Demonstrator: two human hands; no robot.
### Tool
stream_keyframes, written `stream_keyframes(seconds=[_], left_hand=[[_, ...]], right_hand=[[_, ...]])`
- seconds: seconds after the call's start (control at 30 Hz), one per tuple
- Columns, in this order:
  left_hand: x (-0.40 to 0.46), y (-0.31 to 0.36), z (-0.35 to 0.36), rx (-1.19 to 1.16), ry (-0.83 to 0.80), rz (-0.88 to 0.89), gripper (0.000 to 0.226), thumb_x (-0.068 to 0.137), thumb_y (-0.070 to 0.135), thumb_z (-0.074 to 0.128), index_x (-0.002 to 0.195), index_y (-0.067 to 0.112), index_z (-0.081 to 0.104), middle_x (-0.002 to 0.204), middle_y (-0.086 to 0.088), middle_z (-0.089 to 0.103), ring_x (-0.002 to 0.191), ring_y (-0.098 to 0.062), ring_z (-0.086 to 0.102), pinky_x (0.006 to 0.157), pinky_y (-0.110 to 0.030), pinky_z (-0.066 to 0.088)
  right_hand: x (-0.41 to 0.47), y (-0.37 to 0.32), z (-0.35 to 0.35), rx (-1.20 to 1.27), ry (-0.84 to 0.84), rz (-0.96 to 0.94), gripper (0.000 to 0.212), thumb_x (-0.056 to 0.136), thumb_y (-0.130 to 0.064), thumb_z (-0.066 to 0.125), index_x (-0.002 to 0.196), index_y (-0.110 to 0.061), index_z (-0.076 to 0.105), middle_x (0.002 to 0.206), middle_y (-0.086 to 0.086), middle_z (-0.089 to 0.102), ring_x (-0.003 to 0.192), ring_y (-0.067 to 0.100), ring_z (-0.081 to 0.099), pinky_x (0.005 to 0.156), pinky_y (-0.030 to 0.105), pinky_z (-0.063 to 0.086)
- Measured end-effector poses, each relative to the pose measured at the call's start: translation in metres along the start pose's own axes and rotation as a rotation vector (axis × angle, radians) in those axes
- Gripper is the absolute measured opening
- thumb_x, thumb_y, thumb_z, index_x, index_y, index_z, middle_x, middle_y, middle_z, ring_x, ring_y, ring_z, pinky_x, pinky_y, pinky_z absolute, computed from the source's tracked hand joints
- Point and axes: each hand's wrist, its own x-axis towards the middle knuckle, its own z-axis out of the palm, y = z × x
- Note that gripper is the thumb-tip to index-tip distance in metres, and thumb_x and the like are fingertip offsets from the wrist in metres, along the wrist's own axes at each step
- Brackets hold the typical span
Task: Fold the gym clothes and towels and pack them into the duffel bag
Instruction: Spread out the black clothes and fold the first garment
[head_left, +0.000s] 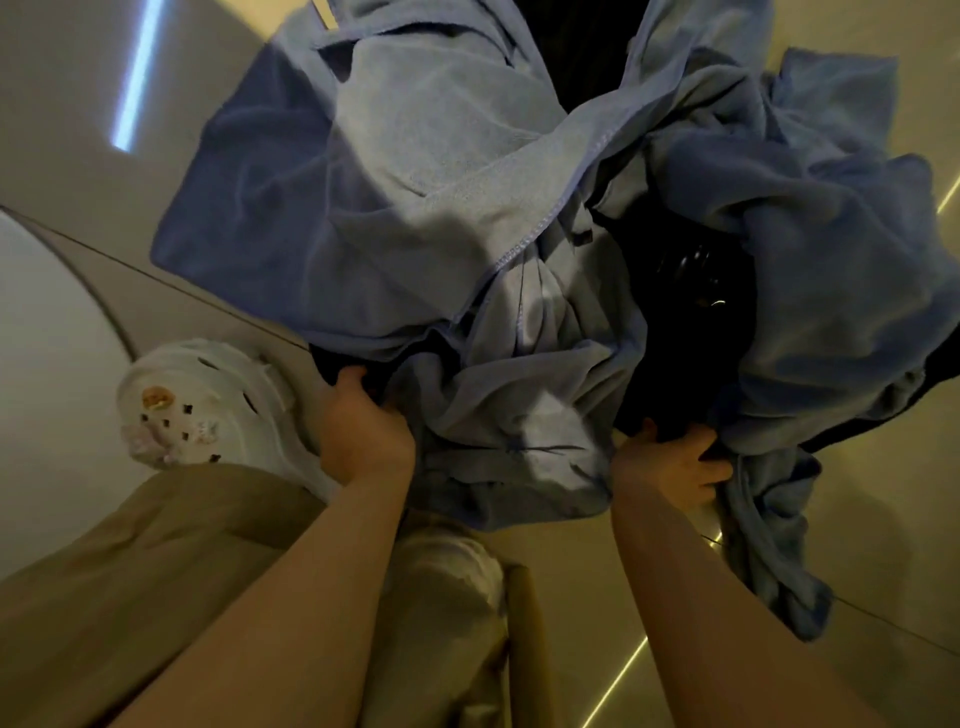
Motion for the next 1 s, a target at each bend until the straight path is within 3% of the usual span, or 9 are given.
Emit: stream_keyframes(seconds=[0.1,0.2,0.33,0.5,0.63,0.73,0.9,1.0], left_hand=[[-0.007,-0.001,0.000,-0.011,-0.092,-0.121,0.023,0.093,0.013,0.056,0.115,0.007,0.061,0.111,-0.016,0.063,0.104,-0.035,0.055,0.073,-0.033,0.035],[-0.011,0.002,-0.007,-0.062,-0.135,-0.114,0.024,0.092,0.019,0.061,0.113,0.007,0.063,0.105,-0.013,0.065,0.102,-0.032,0.057,0.073,-0.030,0.035],[-0.022,0.008,-0.029,-0.054,-0.161,0.004,0.013,0.092,0.021,0.062,0.099,0.012,0.058,0.089,-0.004,0.057,0.089,-0.026,0.056,0.073,-0.031,0.039],[-0.040,0.022,-0.066,-0.098,-0.198,0.175,0.009,0.093,0.012,0.060,0.097,0.005,0.056,0.093,-0.008,0.054,0.087,-0.024,0.052,0.075,-0.031,0.037],[-0.063,0.034,-0.094,-0.051,-0.281,0.193,0.015,0.090,0.019,0.065,0.096,0.010,0.055,0.091,-0.003,0.056,0.087,-0.021,0.053,0.071,-0.027,0.036],[-0.080,0.037,-0.117,-0.014,-0.311,0.220,0.022,0.084,0.024,0.072,0.094,0.014,0.055,0.090,0.002,0.055,0.087,-0.016,0.051,0.066,-0.024,0.034],[-0.099,0.037,-0.157,-0.035,-0.232,0.234,0.009,0.091,0.021,0.064,0.094,0.016,0.058,0.098,-0.001,0.057,0.092,-0.016,0.052,0.065,-0.025,0.034],[-0.110,0.038,-0.179,-0.059,-0.178,0.206,0.014,0.089,0.018,0.066,0.101,0.013,0.061,0.107,-0.008,0.061,0.093,-0.018,0.052,0.070,-0.025,0.035]], right_hand=[[-0.001,0.001,-0.007,0.025,-0.047,-0.002,0.043,0.093,-0.025,0.058,0.130,-0.007,0.044,0.137,0.025,0.032,0.119,0.045,0.039,0.095,0.043,0.030],[-0.007,0.001,-0.016,0.054,-0.093,-0.013,0.042,0.094,-0.022,0.056,0.130,-0.006,0.044,0.137,0.025,0.034,0.119,0.045,0.040,0.093,0.043,0.032],[-0.021,0.003,-0.035,0.108,-0.139,-0.074,0.037,0.095,-0.018,0.054,0.127,-0.004,0.044,0.136,0.024,0.037,0.114,0.044,0.044,0.086,0.041,0.034],[-0.035,-0.003,-0.077,0.154,-0.197,-0.144,0.036,0.096,-0.013,0.052,0.128,-0.001,0.044,0.136,0.024,0.036,0.111,0.040,0.044,0.074,0.028,0.023],[-0.049,-0.007,-0.105,0.139,-0.265,-0.242,0.031,0.095,-0.014,0.052,0.125,-0.005,0.046,0.134,0.020,0.040,0.109,0.041,0.048,0.082,0.039,0.039],[-0.060,-0.007,-0.126,0.071,-0.305,-0.351,0.032,0.095,-0.014,0.052,0.126,-0.006,0.047,0.130,0.019,0.043,0.109,0.040,0.049,0.080,0.039,0.039],[-0.069,-0.006,-0.152,-0.026,-0.398,-0.406,0.034,0.096,-0.017,0.051,0.129,-0.010,0.046,0.128,0.018,0.047,0.112,0.037,0.050,0.087,0.043,0.043],[-0.074,-0.001,-0.167,-0.057,-0.410,-0.488,0.034,0.096,-0.018,0.052,0.129,-0.011,0.045,0.126,0.016,0.049,0.111,0.035,0.050,0.086,0.039,0.042]])
